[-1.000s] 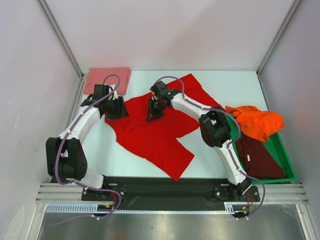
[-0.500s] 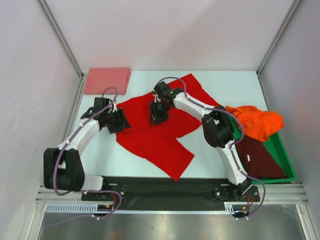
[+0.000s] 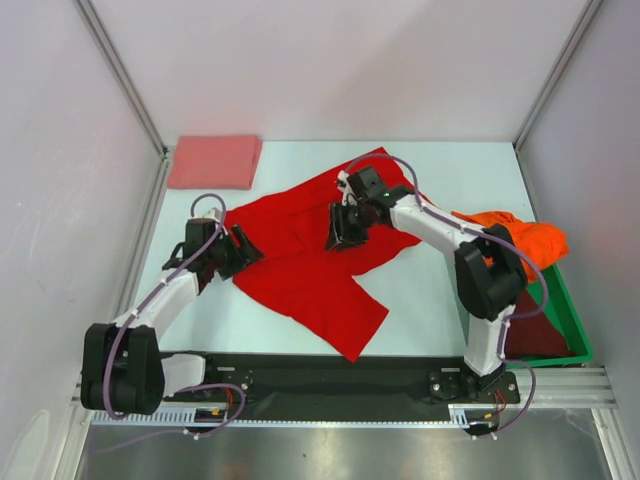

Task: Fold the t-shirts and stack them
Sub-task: Fold the tshirt

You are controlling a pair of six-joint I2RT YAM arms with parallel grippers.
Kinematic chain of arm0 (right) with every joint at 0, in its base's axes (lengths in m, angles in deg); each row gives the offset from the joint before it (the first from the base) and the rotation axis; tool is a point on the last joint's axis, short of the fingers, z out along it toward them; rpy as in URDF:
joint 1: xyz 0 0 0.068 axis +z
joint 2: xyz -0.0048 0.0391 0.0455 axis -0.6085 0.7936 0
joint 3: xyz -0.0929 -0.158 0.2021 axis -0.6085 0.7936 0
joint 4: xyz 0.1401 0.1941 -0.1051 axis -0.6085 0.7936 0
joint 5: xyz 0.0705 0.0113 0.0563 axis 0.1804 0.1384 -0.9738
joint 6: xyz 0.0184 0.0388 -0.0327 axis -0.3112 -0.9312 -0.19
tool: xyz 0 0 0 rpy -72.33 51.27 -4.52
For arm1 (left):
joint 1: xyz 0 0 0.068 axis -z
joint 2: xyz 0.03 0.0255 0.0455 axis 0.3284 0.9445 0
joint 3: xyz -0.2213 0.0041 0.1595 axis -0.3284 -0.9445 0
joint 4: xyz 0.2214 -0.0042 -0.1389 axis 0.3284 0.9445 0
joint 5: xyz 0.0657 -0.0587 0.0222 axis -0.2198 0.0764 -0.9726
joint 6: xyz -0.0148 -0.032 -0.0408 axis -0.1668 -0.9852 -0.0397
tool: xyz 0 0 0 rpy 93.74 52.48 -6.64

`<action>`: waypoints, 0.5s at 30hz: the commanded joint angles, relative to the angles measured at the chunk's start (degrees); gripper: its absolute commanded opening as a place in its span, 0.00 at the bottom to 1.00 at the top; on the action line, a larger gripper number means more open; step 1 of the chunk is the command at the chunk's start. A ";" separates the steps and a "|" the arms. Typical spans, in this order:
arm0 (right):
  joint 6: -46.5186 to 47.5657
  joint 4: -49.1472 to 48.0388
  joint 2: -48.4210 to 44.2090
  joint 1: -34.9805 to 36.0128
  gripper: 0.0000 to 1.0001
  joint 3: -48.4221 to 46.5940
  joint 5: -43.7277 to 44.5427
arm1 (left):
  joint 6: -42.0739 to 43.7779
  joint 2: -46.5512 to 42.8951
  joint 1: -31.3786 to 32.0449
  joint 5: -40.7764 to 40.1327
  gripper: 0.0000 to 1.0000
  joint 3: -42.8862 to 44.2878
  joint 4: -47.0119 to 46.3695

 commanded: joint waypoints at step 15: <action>0.85 -7.35 -17.45 -5.96 0.42 10.56 -2.33 | -3.55 10.92 0.23 0.33 0.60 2.41 -11.52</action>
